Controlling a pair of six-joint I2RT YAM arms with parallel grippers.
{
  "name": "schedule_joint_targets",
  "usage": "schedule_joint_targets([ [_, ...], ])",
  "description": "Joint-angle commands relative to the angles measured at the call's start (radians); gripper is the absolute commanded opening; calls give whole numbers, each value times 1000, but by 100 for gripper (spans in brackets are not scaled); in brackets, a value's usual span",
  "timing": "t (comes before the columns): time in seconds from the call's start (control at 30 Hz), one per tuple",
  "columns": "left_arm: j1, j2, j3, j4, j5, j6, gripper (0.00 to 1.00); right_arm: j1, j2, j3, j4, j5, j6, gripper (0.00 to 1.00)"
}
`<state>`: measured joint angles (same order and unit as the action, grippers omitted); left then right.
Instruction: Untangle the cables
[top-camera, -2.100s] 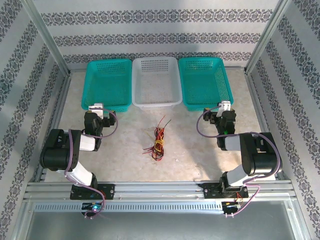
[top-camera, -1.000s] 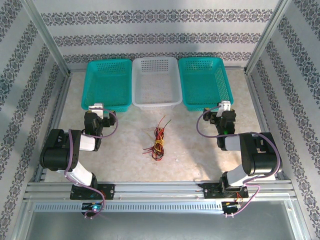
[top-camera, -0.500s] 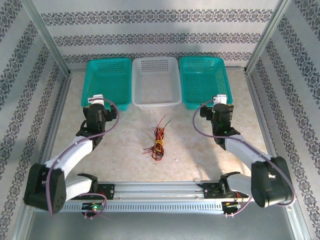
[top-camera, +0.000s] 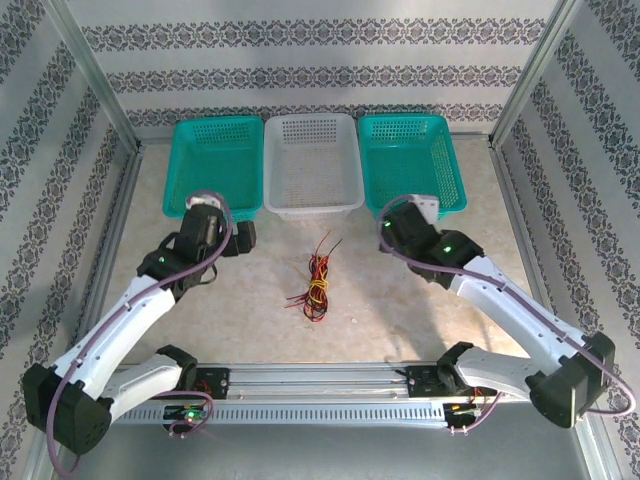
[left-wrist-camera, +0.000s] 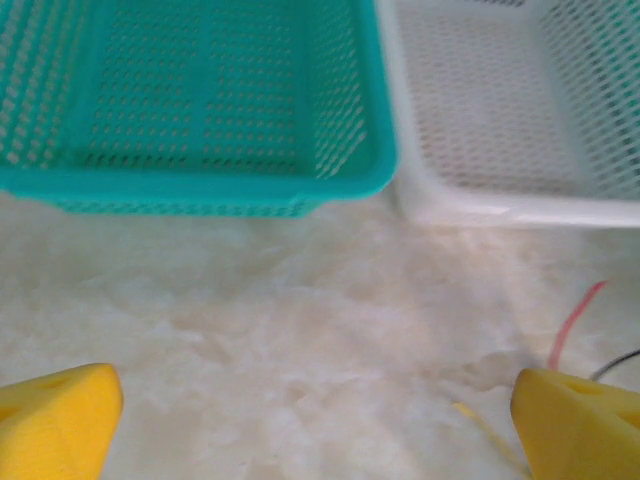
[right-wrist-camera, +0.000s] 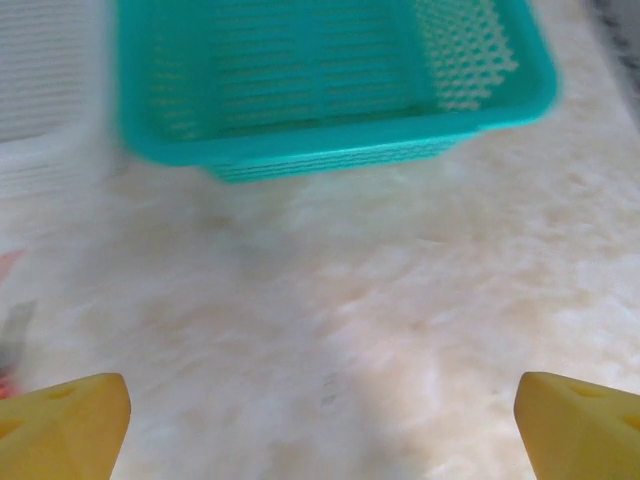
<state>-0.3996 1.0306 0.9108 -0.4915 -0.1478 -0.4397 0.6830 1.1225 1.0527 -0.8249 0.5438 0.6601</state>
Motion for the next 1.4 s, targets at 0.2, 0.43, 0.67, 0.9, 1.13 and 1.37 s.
schedule_joint_targets([
  [0.2,-8,36,50,79,190,-145,88,284,83,-165,284,-109,172,98],
  [0.43,0,98,119,-2,221,-149,86,447,326,-117,376,-293,174,98],
  [0.67,6,96,107,7,252,-171,85,387,466,-81,462,-404,206,99],
  [0.9,6,98,97,4,253,-182,84,363,558,-37,392,-423,254,91],
  [1.13,7,110,97,0,244,-189,84,314,595,-53,381,-485,287,79],
  [1.37,10,120,91,-19,235,-180,84,308,623,-20,346,-505,283,53],
])
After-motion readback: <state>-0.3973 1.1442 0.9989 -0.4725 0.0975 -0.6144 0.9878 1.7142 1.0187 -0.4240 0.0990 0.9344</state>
